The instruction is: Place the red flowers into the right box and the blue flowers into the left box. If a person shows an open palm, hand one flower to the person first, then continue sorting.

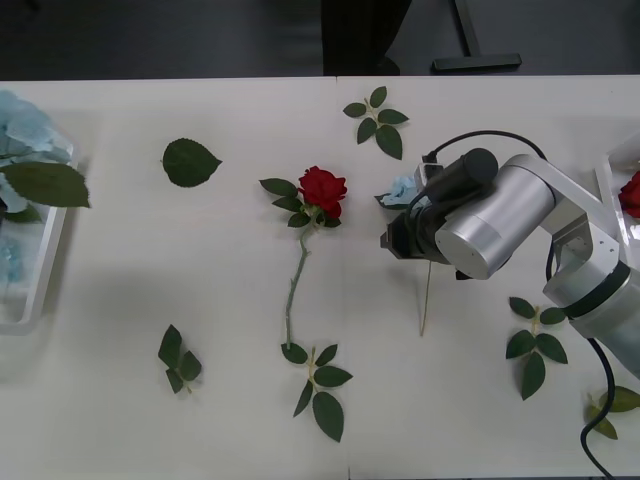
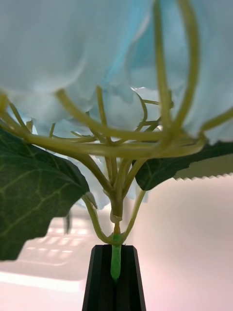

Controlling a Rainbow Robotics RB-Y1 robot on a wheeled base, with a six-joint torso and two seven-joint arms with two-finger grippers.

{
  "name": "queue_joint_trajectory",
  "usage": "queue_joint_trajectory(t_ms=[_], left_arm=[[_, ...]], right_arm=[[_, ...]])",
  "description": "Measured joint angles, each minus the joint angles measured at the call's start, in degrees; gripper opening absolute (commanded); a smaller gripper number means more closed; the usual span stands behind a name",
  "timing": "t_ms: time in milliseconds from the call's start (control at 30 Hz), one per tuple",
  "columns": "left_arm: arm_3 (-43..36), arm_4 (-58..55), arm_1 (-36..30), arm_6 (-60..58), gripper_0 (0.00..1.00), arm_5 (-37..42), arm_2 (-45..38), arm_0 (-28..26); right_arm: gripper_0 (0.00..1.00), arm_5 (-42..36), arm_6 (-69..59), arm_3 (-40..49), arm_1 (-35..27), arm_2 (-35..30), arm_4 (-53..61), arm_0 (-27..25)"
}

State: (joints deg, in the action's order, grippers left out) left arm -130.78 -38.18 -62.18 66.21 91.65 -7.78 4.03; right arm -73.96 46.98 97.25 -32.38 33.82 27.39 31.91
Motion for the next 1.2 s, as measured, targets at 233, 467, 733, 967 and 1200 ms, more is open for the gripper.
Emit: queue_joint_trajectory(t_ms=[233,467,733,967,1200], left_arm=[[18.1,-0.7,-2.8,19.3,0.0,-4.7,-2.2,2.4],[33.2,1.4,-3.4,24.5,0.0,-17.5,-2.1,3.9],[40.0,6.2,-3.4,29.5,0.53,-25.7,1.0,4.1],[40.3,8.0,-3.4,29.5,0.97,-27.4,3.5,4.1],[39.5,2.3,-3.4,29.5,1.0,-26.9,3.7,4.2]], right_arm=[[0.96,4.6,-0.1,-6.3,1.7,0.0,-1.7,0.0],[0.54,6.2,-0.1,-10.9,3.1,0.0,-3.0,0.0],[0.0,6.3,-0.1,-11.6,3.5,0.0,-3.2,0.0],[0.0,6.3,-0.1,-11.6,3.4,-0.3,-2.8,0.0],[0.0,6.3,2.9,-10.9,2.5,-4.8,6.4,1.0]])
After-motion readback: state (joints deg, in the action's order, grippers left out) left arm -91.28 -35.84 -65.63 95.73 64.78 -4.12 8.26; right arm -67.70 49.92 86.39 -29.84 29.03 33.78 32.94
